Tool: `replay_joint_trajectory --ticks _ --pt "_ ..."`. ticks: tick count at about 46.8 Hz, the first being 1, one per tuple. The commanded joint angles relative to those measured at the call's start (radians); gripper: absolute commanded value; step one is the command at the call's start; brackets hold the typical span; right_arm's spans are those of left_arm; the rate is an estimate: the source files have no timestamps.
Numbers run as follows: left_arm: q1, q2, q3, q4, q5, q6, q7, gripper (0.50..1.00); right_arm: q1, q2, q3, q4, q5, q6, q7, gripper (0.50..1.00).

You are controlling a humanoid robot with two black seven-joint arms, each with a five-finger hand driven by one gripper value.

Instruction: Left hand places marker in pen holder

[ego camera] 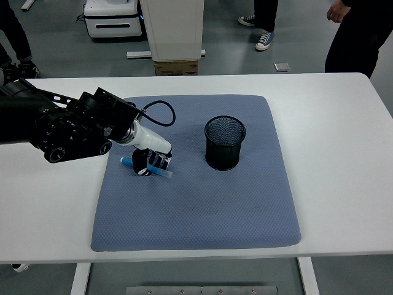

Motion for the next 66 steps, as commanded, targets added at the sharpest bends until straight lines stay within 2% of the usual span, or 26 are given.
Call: replay_joint_trajectory --ticks 1,5,31,66 --pt "0.0 0.002 0.0 0.0 0.002 0.0 0.0 0.534 0.0 0.0 0.0 0.0 0.001 0.0 0.0 1.0" --pt "0.0 0.002 0.0 0.0 0.002 0.0 0.0 0.517 0.0 0.0 0.0 0.0 0.001 0.0 0.0 1.0" --pt "-0.011 0.012 -0.003 0.008 -0.001 -0.002 -0.002 0.5 0.0 0.0 0.0 0.0 0.001 0.0 0.0 1.0" --pt "-0.057 0.02 -0.061 0.022 -0.025 0.0 -0.005 0.5 0.0 0.0 0.0 0.0 0.001 0.0 0.0 1.0"
